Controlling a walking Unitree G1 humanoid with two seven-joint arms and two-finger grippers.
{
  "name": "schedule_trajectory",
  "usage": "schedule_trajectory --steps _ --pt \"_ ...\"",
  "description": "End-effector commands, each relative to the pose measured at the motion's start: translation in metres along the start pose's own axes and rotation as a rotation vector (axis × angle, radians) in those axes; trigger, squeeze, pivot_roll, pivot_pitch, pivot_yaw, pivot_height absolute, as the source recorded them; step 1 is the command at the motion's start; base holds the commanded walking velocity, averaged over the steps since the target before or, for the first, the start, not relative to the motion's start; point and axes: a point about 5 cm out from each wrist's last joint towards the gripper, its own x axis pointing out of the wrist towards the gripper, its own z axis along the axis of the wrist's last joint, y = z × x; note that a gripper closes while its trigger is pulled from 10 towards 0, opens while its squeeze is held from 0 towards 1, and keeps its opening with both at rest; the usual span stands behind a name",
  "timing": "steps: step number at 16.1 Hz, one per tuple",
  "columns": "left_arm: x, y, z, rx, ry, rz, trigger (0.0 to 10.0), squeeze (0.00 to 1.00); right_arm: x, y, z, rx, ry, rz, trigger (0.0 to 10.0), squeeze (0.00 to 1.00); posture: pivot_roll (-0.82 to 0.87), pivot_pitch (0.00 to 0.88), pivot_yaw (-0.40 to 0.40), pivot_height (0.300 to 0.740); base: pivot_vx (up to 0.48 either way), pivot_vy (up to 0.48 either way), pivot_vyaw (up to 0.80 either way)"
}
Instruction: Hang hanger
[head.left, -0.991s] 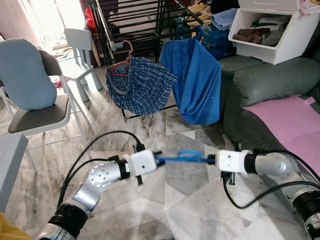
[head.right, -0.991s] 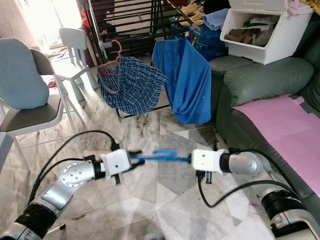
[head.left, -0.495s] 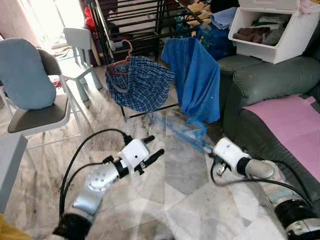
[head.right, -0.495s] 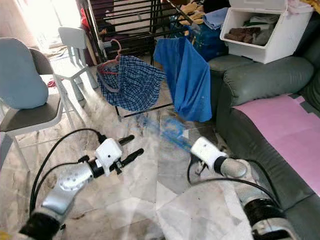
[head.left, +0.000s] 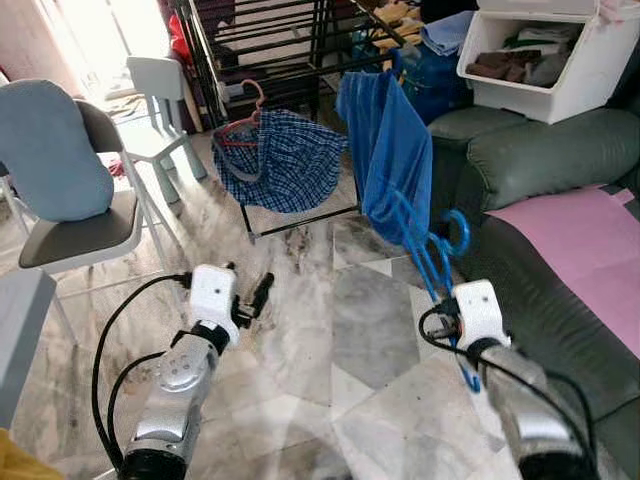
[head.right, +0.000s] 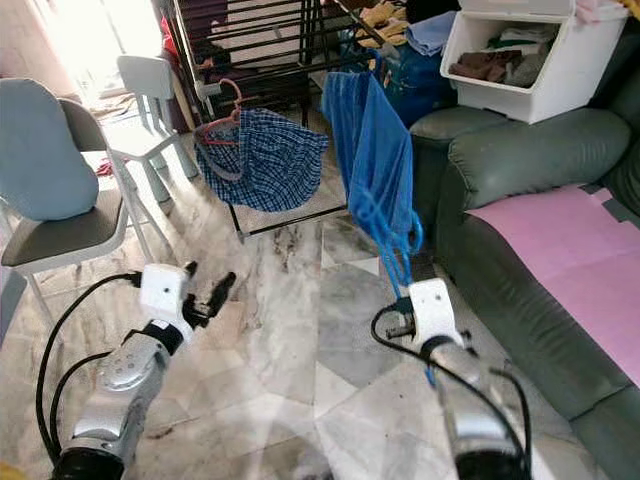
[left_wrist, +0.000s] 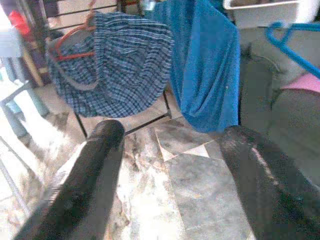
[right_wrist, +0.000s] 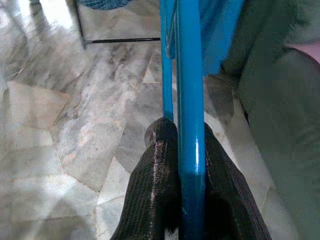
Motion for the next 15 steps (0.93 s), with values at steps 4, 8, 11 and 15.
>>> schedule_trajectory --steps 4,8,11,15 --pt "0.0 -0.003 0.006 -0.088 0.0 -0.012 10.0 0.0 -0.012 -0.01 0.004 0.099 0.007 -0.133 10.0 0.0 -0.2 0.0 0.11 0.74 0.0 0.0 0.0" --pt "0.007 -0.009 0.014 -0.102 -0.005 -0.048 10.0 0.0 -0.015 -0.015 0.006 0.123 0.023 -0.172 10.0 0.0 -0.21 0.0 0.119 0.74 0.248 0.0 0.0" --pt "0.004 -0.008 0.014 -0.111 -0.001 -0.056 10.0 0.0 -0.016 -0.011 0.005 0.13 0.036 -0.164 10.0 0.0 -0.2 0.0 0.113 0.74 0.383 0.0 0.0" --pt "0.005 -0.009 0.014 -0.116 0.004 -0.054 10.0 0.0 -0.014 -0.006 0.009 0.122 0.03 -0.141 10.0 0.0 -0.21 0.0 0.11 0.74 0.399 0.0 0.0"
